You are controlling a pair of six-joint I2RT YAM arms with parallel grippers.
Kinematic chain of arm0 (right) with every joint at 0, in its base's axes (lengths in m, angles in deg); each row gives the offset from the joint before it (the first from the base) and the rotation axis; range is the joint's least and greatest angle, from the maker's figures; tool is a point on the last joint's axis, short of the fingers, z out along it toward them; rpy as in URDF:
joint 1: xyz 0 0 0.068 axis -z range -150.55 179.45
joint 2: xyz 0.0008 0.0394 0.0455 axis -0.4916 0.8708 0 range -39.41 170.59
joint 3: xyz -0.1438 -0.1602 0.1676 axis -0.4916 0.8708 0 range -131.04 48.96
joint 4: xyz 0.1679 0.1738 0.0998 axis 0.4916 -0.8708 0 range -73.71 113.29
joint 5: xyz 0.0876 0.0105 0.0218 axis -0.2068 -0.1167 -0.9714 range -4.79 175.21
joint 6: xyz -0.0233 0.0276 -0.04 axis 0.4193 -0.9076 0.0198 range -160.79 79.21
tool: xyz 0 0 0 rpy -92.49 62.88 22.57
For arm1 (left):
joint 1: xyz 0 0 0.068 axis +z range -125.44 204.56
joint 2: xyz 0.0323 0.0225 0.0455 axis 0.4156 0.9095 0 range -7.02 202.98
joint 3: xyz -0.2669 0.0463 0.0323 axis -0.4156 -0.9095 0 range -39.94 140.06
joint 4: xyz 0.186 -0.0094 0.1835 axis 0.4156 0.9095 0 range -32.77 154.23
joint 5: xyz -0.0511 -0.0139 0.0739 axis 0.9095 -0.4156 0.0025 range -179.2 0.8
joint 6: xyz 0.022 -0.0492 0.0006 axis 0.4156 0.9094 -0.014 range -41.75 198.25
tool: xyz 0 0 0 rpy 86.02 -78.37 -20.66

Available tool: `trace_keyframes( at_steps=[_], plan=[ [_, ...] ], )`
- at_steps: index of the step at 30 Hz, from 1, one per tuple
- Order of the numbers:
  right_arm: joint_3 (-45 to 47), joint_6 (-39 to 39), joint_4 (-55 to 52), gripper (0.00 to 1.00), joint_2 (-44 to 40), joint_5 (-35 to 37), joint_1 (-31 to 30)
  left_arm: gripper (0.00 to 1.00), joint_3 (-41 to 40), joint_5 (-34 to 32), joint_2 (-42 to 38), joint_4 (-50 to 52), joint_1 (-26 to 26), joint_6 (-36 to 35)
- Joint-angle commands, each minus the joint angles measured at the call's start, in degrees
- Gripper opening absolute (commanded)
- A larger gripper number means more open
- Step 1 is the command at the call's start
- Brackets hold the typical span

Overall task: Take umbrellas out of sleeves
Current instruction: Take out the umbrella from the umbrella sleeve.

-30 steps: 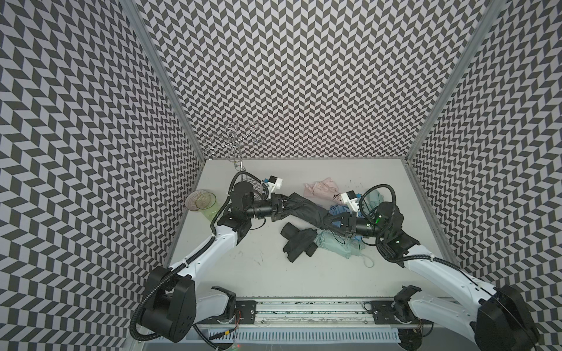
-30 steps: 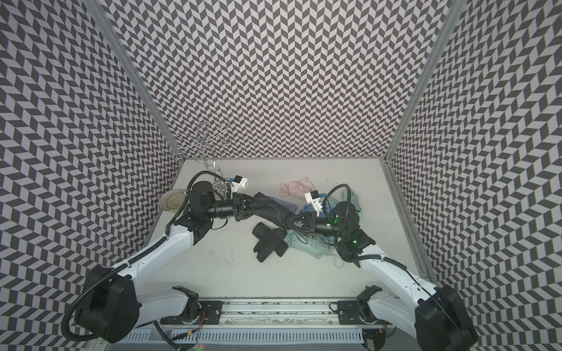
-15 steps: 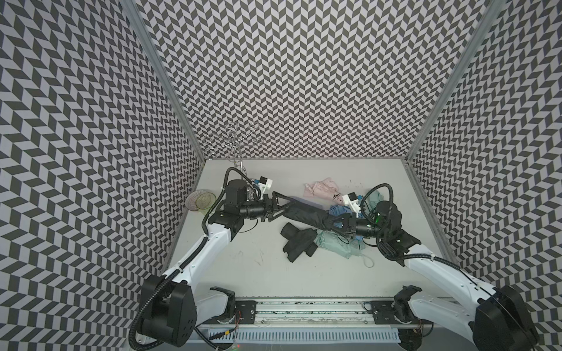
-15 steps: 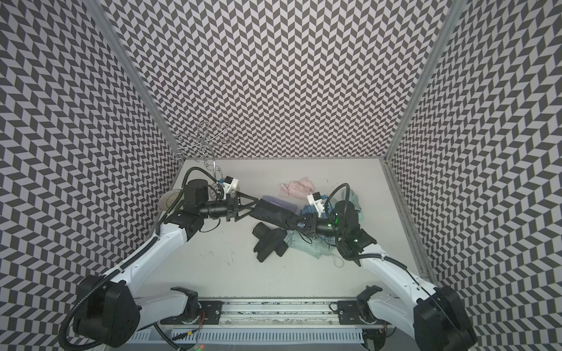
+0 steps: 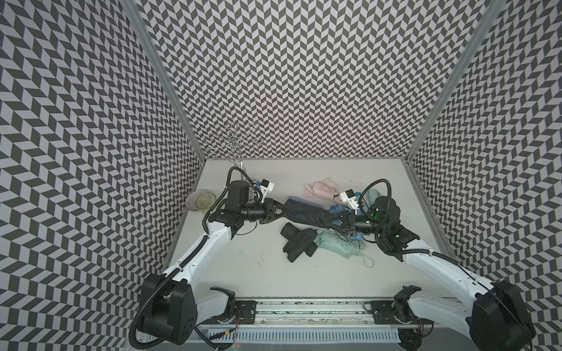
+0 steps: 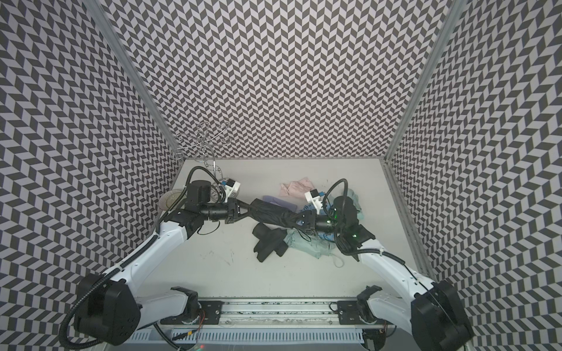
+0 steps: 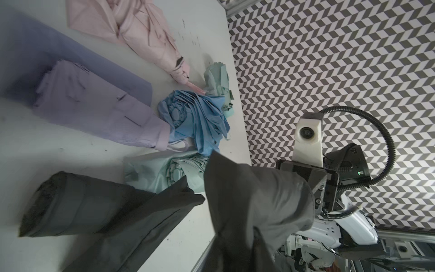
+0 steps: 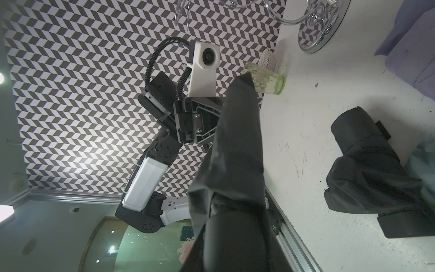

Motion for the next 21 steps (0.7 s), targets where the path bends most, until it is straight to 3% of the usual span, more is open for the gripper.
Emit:
trace_keyframes(
  at_steps=[1, 6, 12, 21],
  plan=[
    [-2.02, 1.47, 5.64, 0.14, -0.36, -1.57, -0.35, 0.00, 3.16, -1.38, 0.63, 5.04, -0.77, -3.79],
    [-2.17, 3.07, 3.38, 0.14, 0.17, -1.17, -0.29, 0.00, 4.81, -4.83, 0.47, 8.43, 0.04, -6.48],
    [-1.99, 3.44, 2.90, 0.14, -0.51, -0.21, 0.59, 0.00, 6.13, -14.00, -0.90, 15.18, 3.38, -11.48],
    [-2.23, 4.13, 4.77, 0.18, 1.04, -2.16, 1.58, 0.00, 5.73, -14.81, -1.86, 13.29, 5.28, -10.33]
  ],
)
